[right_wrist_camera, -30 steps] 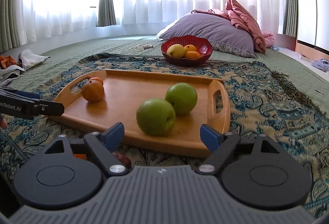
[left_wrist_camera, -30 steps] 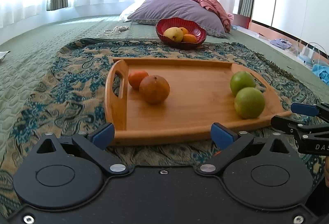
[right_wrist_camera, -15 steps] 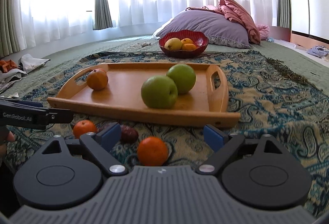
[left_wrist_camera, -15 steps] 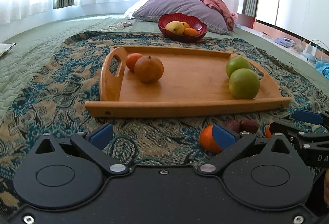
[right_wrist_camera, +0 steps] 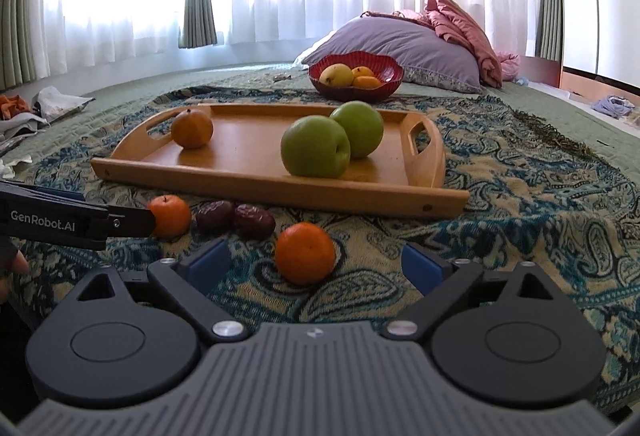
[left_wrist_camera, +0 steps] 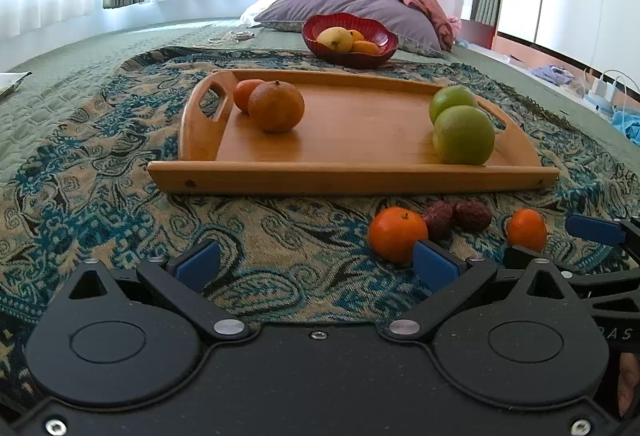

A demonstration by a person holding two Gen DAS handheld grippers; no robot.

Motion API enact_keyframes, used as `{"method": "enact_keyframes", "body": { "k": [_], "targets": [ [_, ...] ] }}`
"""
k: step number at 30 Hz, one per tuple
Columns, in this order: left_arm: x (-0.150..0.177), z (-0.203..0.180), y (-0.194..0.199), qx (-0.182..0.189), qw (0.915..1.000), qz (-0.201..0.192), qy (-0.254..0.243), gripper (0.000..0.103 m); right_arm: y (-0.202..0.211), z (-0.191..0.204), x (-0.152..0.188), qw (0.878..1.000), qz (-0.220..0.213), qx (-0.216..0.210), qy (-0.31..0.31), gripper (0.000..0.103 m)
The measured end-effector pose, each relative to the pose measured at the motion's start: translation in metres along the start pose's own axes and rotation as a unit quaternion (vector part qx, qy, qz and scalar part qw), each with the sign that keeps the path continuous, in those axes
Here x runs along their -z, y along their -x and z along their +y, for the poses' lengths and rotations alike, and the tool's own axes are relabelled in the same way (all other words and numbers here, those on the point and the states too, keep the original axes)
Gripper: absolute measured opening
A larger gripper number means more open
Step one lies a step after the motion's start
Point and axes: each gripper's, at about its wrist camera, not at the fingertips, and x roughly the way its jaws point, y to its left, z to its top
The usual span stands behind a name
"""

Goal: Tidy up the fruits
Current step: 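Withdraw both tools and move toward the tangerines and dates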

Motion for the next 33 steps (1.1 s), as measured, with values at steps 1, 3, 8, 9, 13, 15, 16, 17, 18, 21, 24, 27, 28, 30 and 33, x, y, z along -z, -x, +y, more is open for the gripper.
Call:
{"method": "enact_keyframes", "body": {
  "k": [1, 3, 8, 9, 13, 15, 16, 17, 18, 21, 24, 27, 28, 30, 33],
  "targets": [
    [0.001, -0.001, 0.000, 0.000, 1.0000, 0.000, -0.002, 0.103, 0.000, 0.001, 0.001, 1.000, 0.002, -0.001, 0.000, 0.099],
    [0.002, -0.004, 0.000, 0.004, 1.0000, -0.001, -0.005, 0.103, -0.001, 0.002, 0.002, 1.000, 0.008, -0.002, 0.001, 0.099],
    [0.002, -0.008, -0.001, 0.019, 0.9997, 0.011, -0.011, 0.100, -0.002, 0.003, 0.003, 1.000, 0.015, -0.003, 0.001, 0.099],
    [0.002, -0.009, -0.001, 0.022, 0.9996, 0.011, -0.010, 0.097, -0.002, 0.003, 0.003, 1.000, 0.016, -0.004, 0.000, 0.099],
    [0.003, -0.012, 0.000, 0.029, 0.9994, 0.010, -0.016, 0.083, -0.003, 0.003, 0.002, 1.000, 0.019, -0.008, -0.003, 0.097],
    [0.003, -0.014, 0.001, 0.031, 0.9993, 0.009, -0.019, 0.072, -0.003, 0.004, 0.002, 1.000, 0.020, -0.011, -0.001, 0.095],
    [0.003, -0.015, 0.002, 0.032, 0.9992, 0.009, -0.021, 0.070, -0.003, 0.005, 0.002, 1.000, 0.019, -0.012, 0.001, 0.094],
    [0.003, -0.016, 0.003, 0.035, 0.9991, 0.009, -0.022, 0.063, -0.002, 0.005, 0.002, 1.000, 0.019, -0.013, 0.002, 0.093],
    [0.004, -0.016, 0.003, 0.038, 0.9990, 0.009, -0.024, 0.055, -0.002, 0.006, 0.001, 1.000, 0.019, -0.015, 0.003, 0.092],
    [0.004, -0.019, 0.005, 0.048, 0.9984, 0.010, -0.028, 0.044, -0.002, 0.008, 0.001, 1.000, 0.019, -0.021, 0.004, 0.087],
    [0.003, -0.021, 0.006, 0.056, 0.9980, 0.011, -0.028, 0.035, -0.002, 0.009, 0.002, 0.999, 0.019, -0.024, 0.007, 0.082],
    [0.003, -0.022, 0.006, 0.059, 0.9979, 0.012, -0.024, 0.031, -0.002, 0.011, 0.002, 0.999, 0.019, -0.028, 0.008, 0.077],
    [0.002, -0.022, 0.006, 0.060, 0.9979, 0.012, -0.022, 0.031, -0.001, 0.012, 0.002, 0.999, 0.019, -0.028, 0.009, 0.075],
    [0.002, -0.022, 0.006, 0.062, 0.9978, 0.012, -0.020, 0.028, -0.001, 0.013, 0.003, 0.999, 0.019, -0.028, 0.012, 0.072],
    [0.002, -0.023, 0.005, 0.063, 0.9977, 0.012, -0.022, 0.026, 0.000, 0.013, 0.002, 0.999, 0.017, -0.026, 0.014, 0.064]
  ]
}}
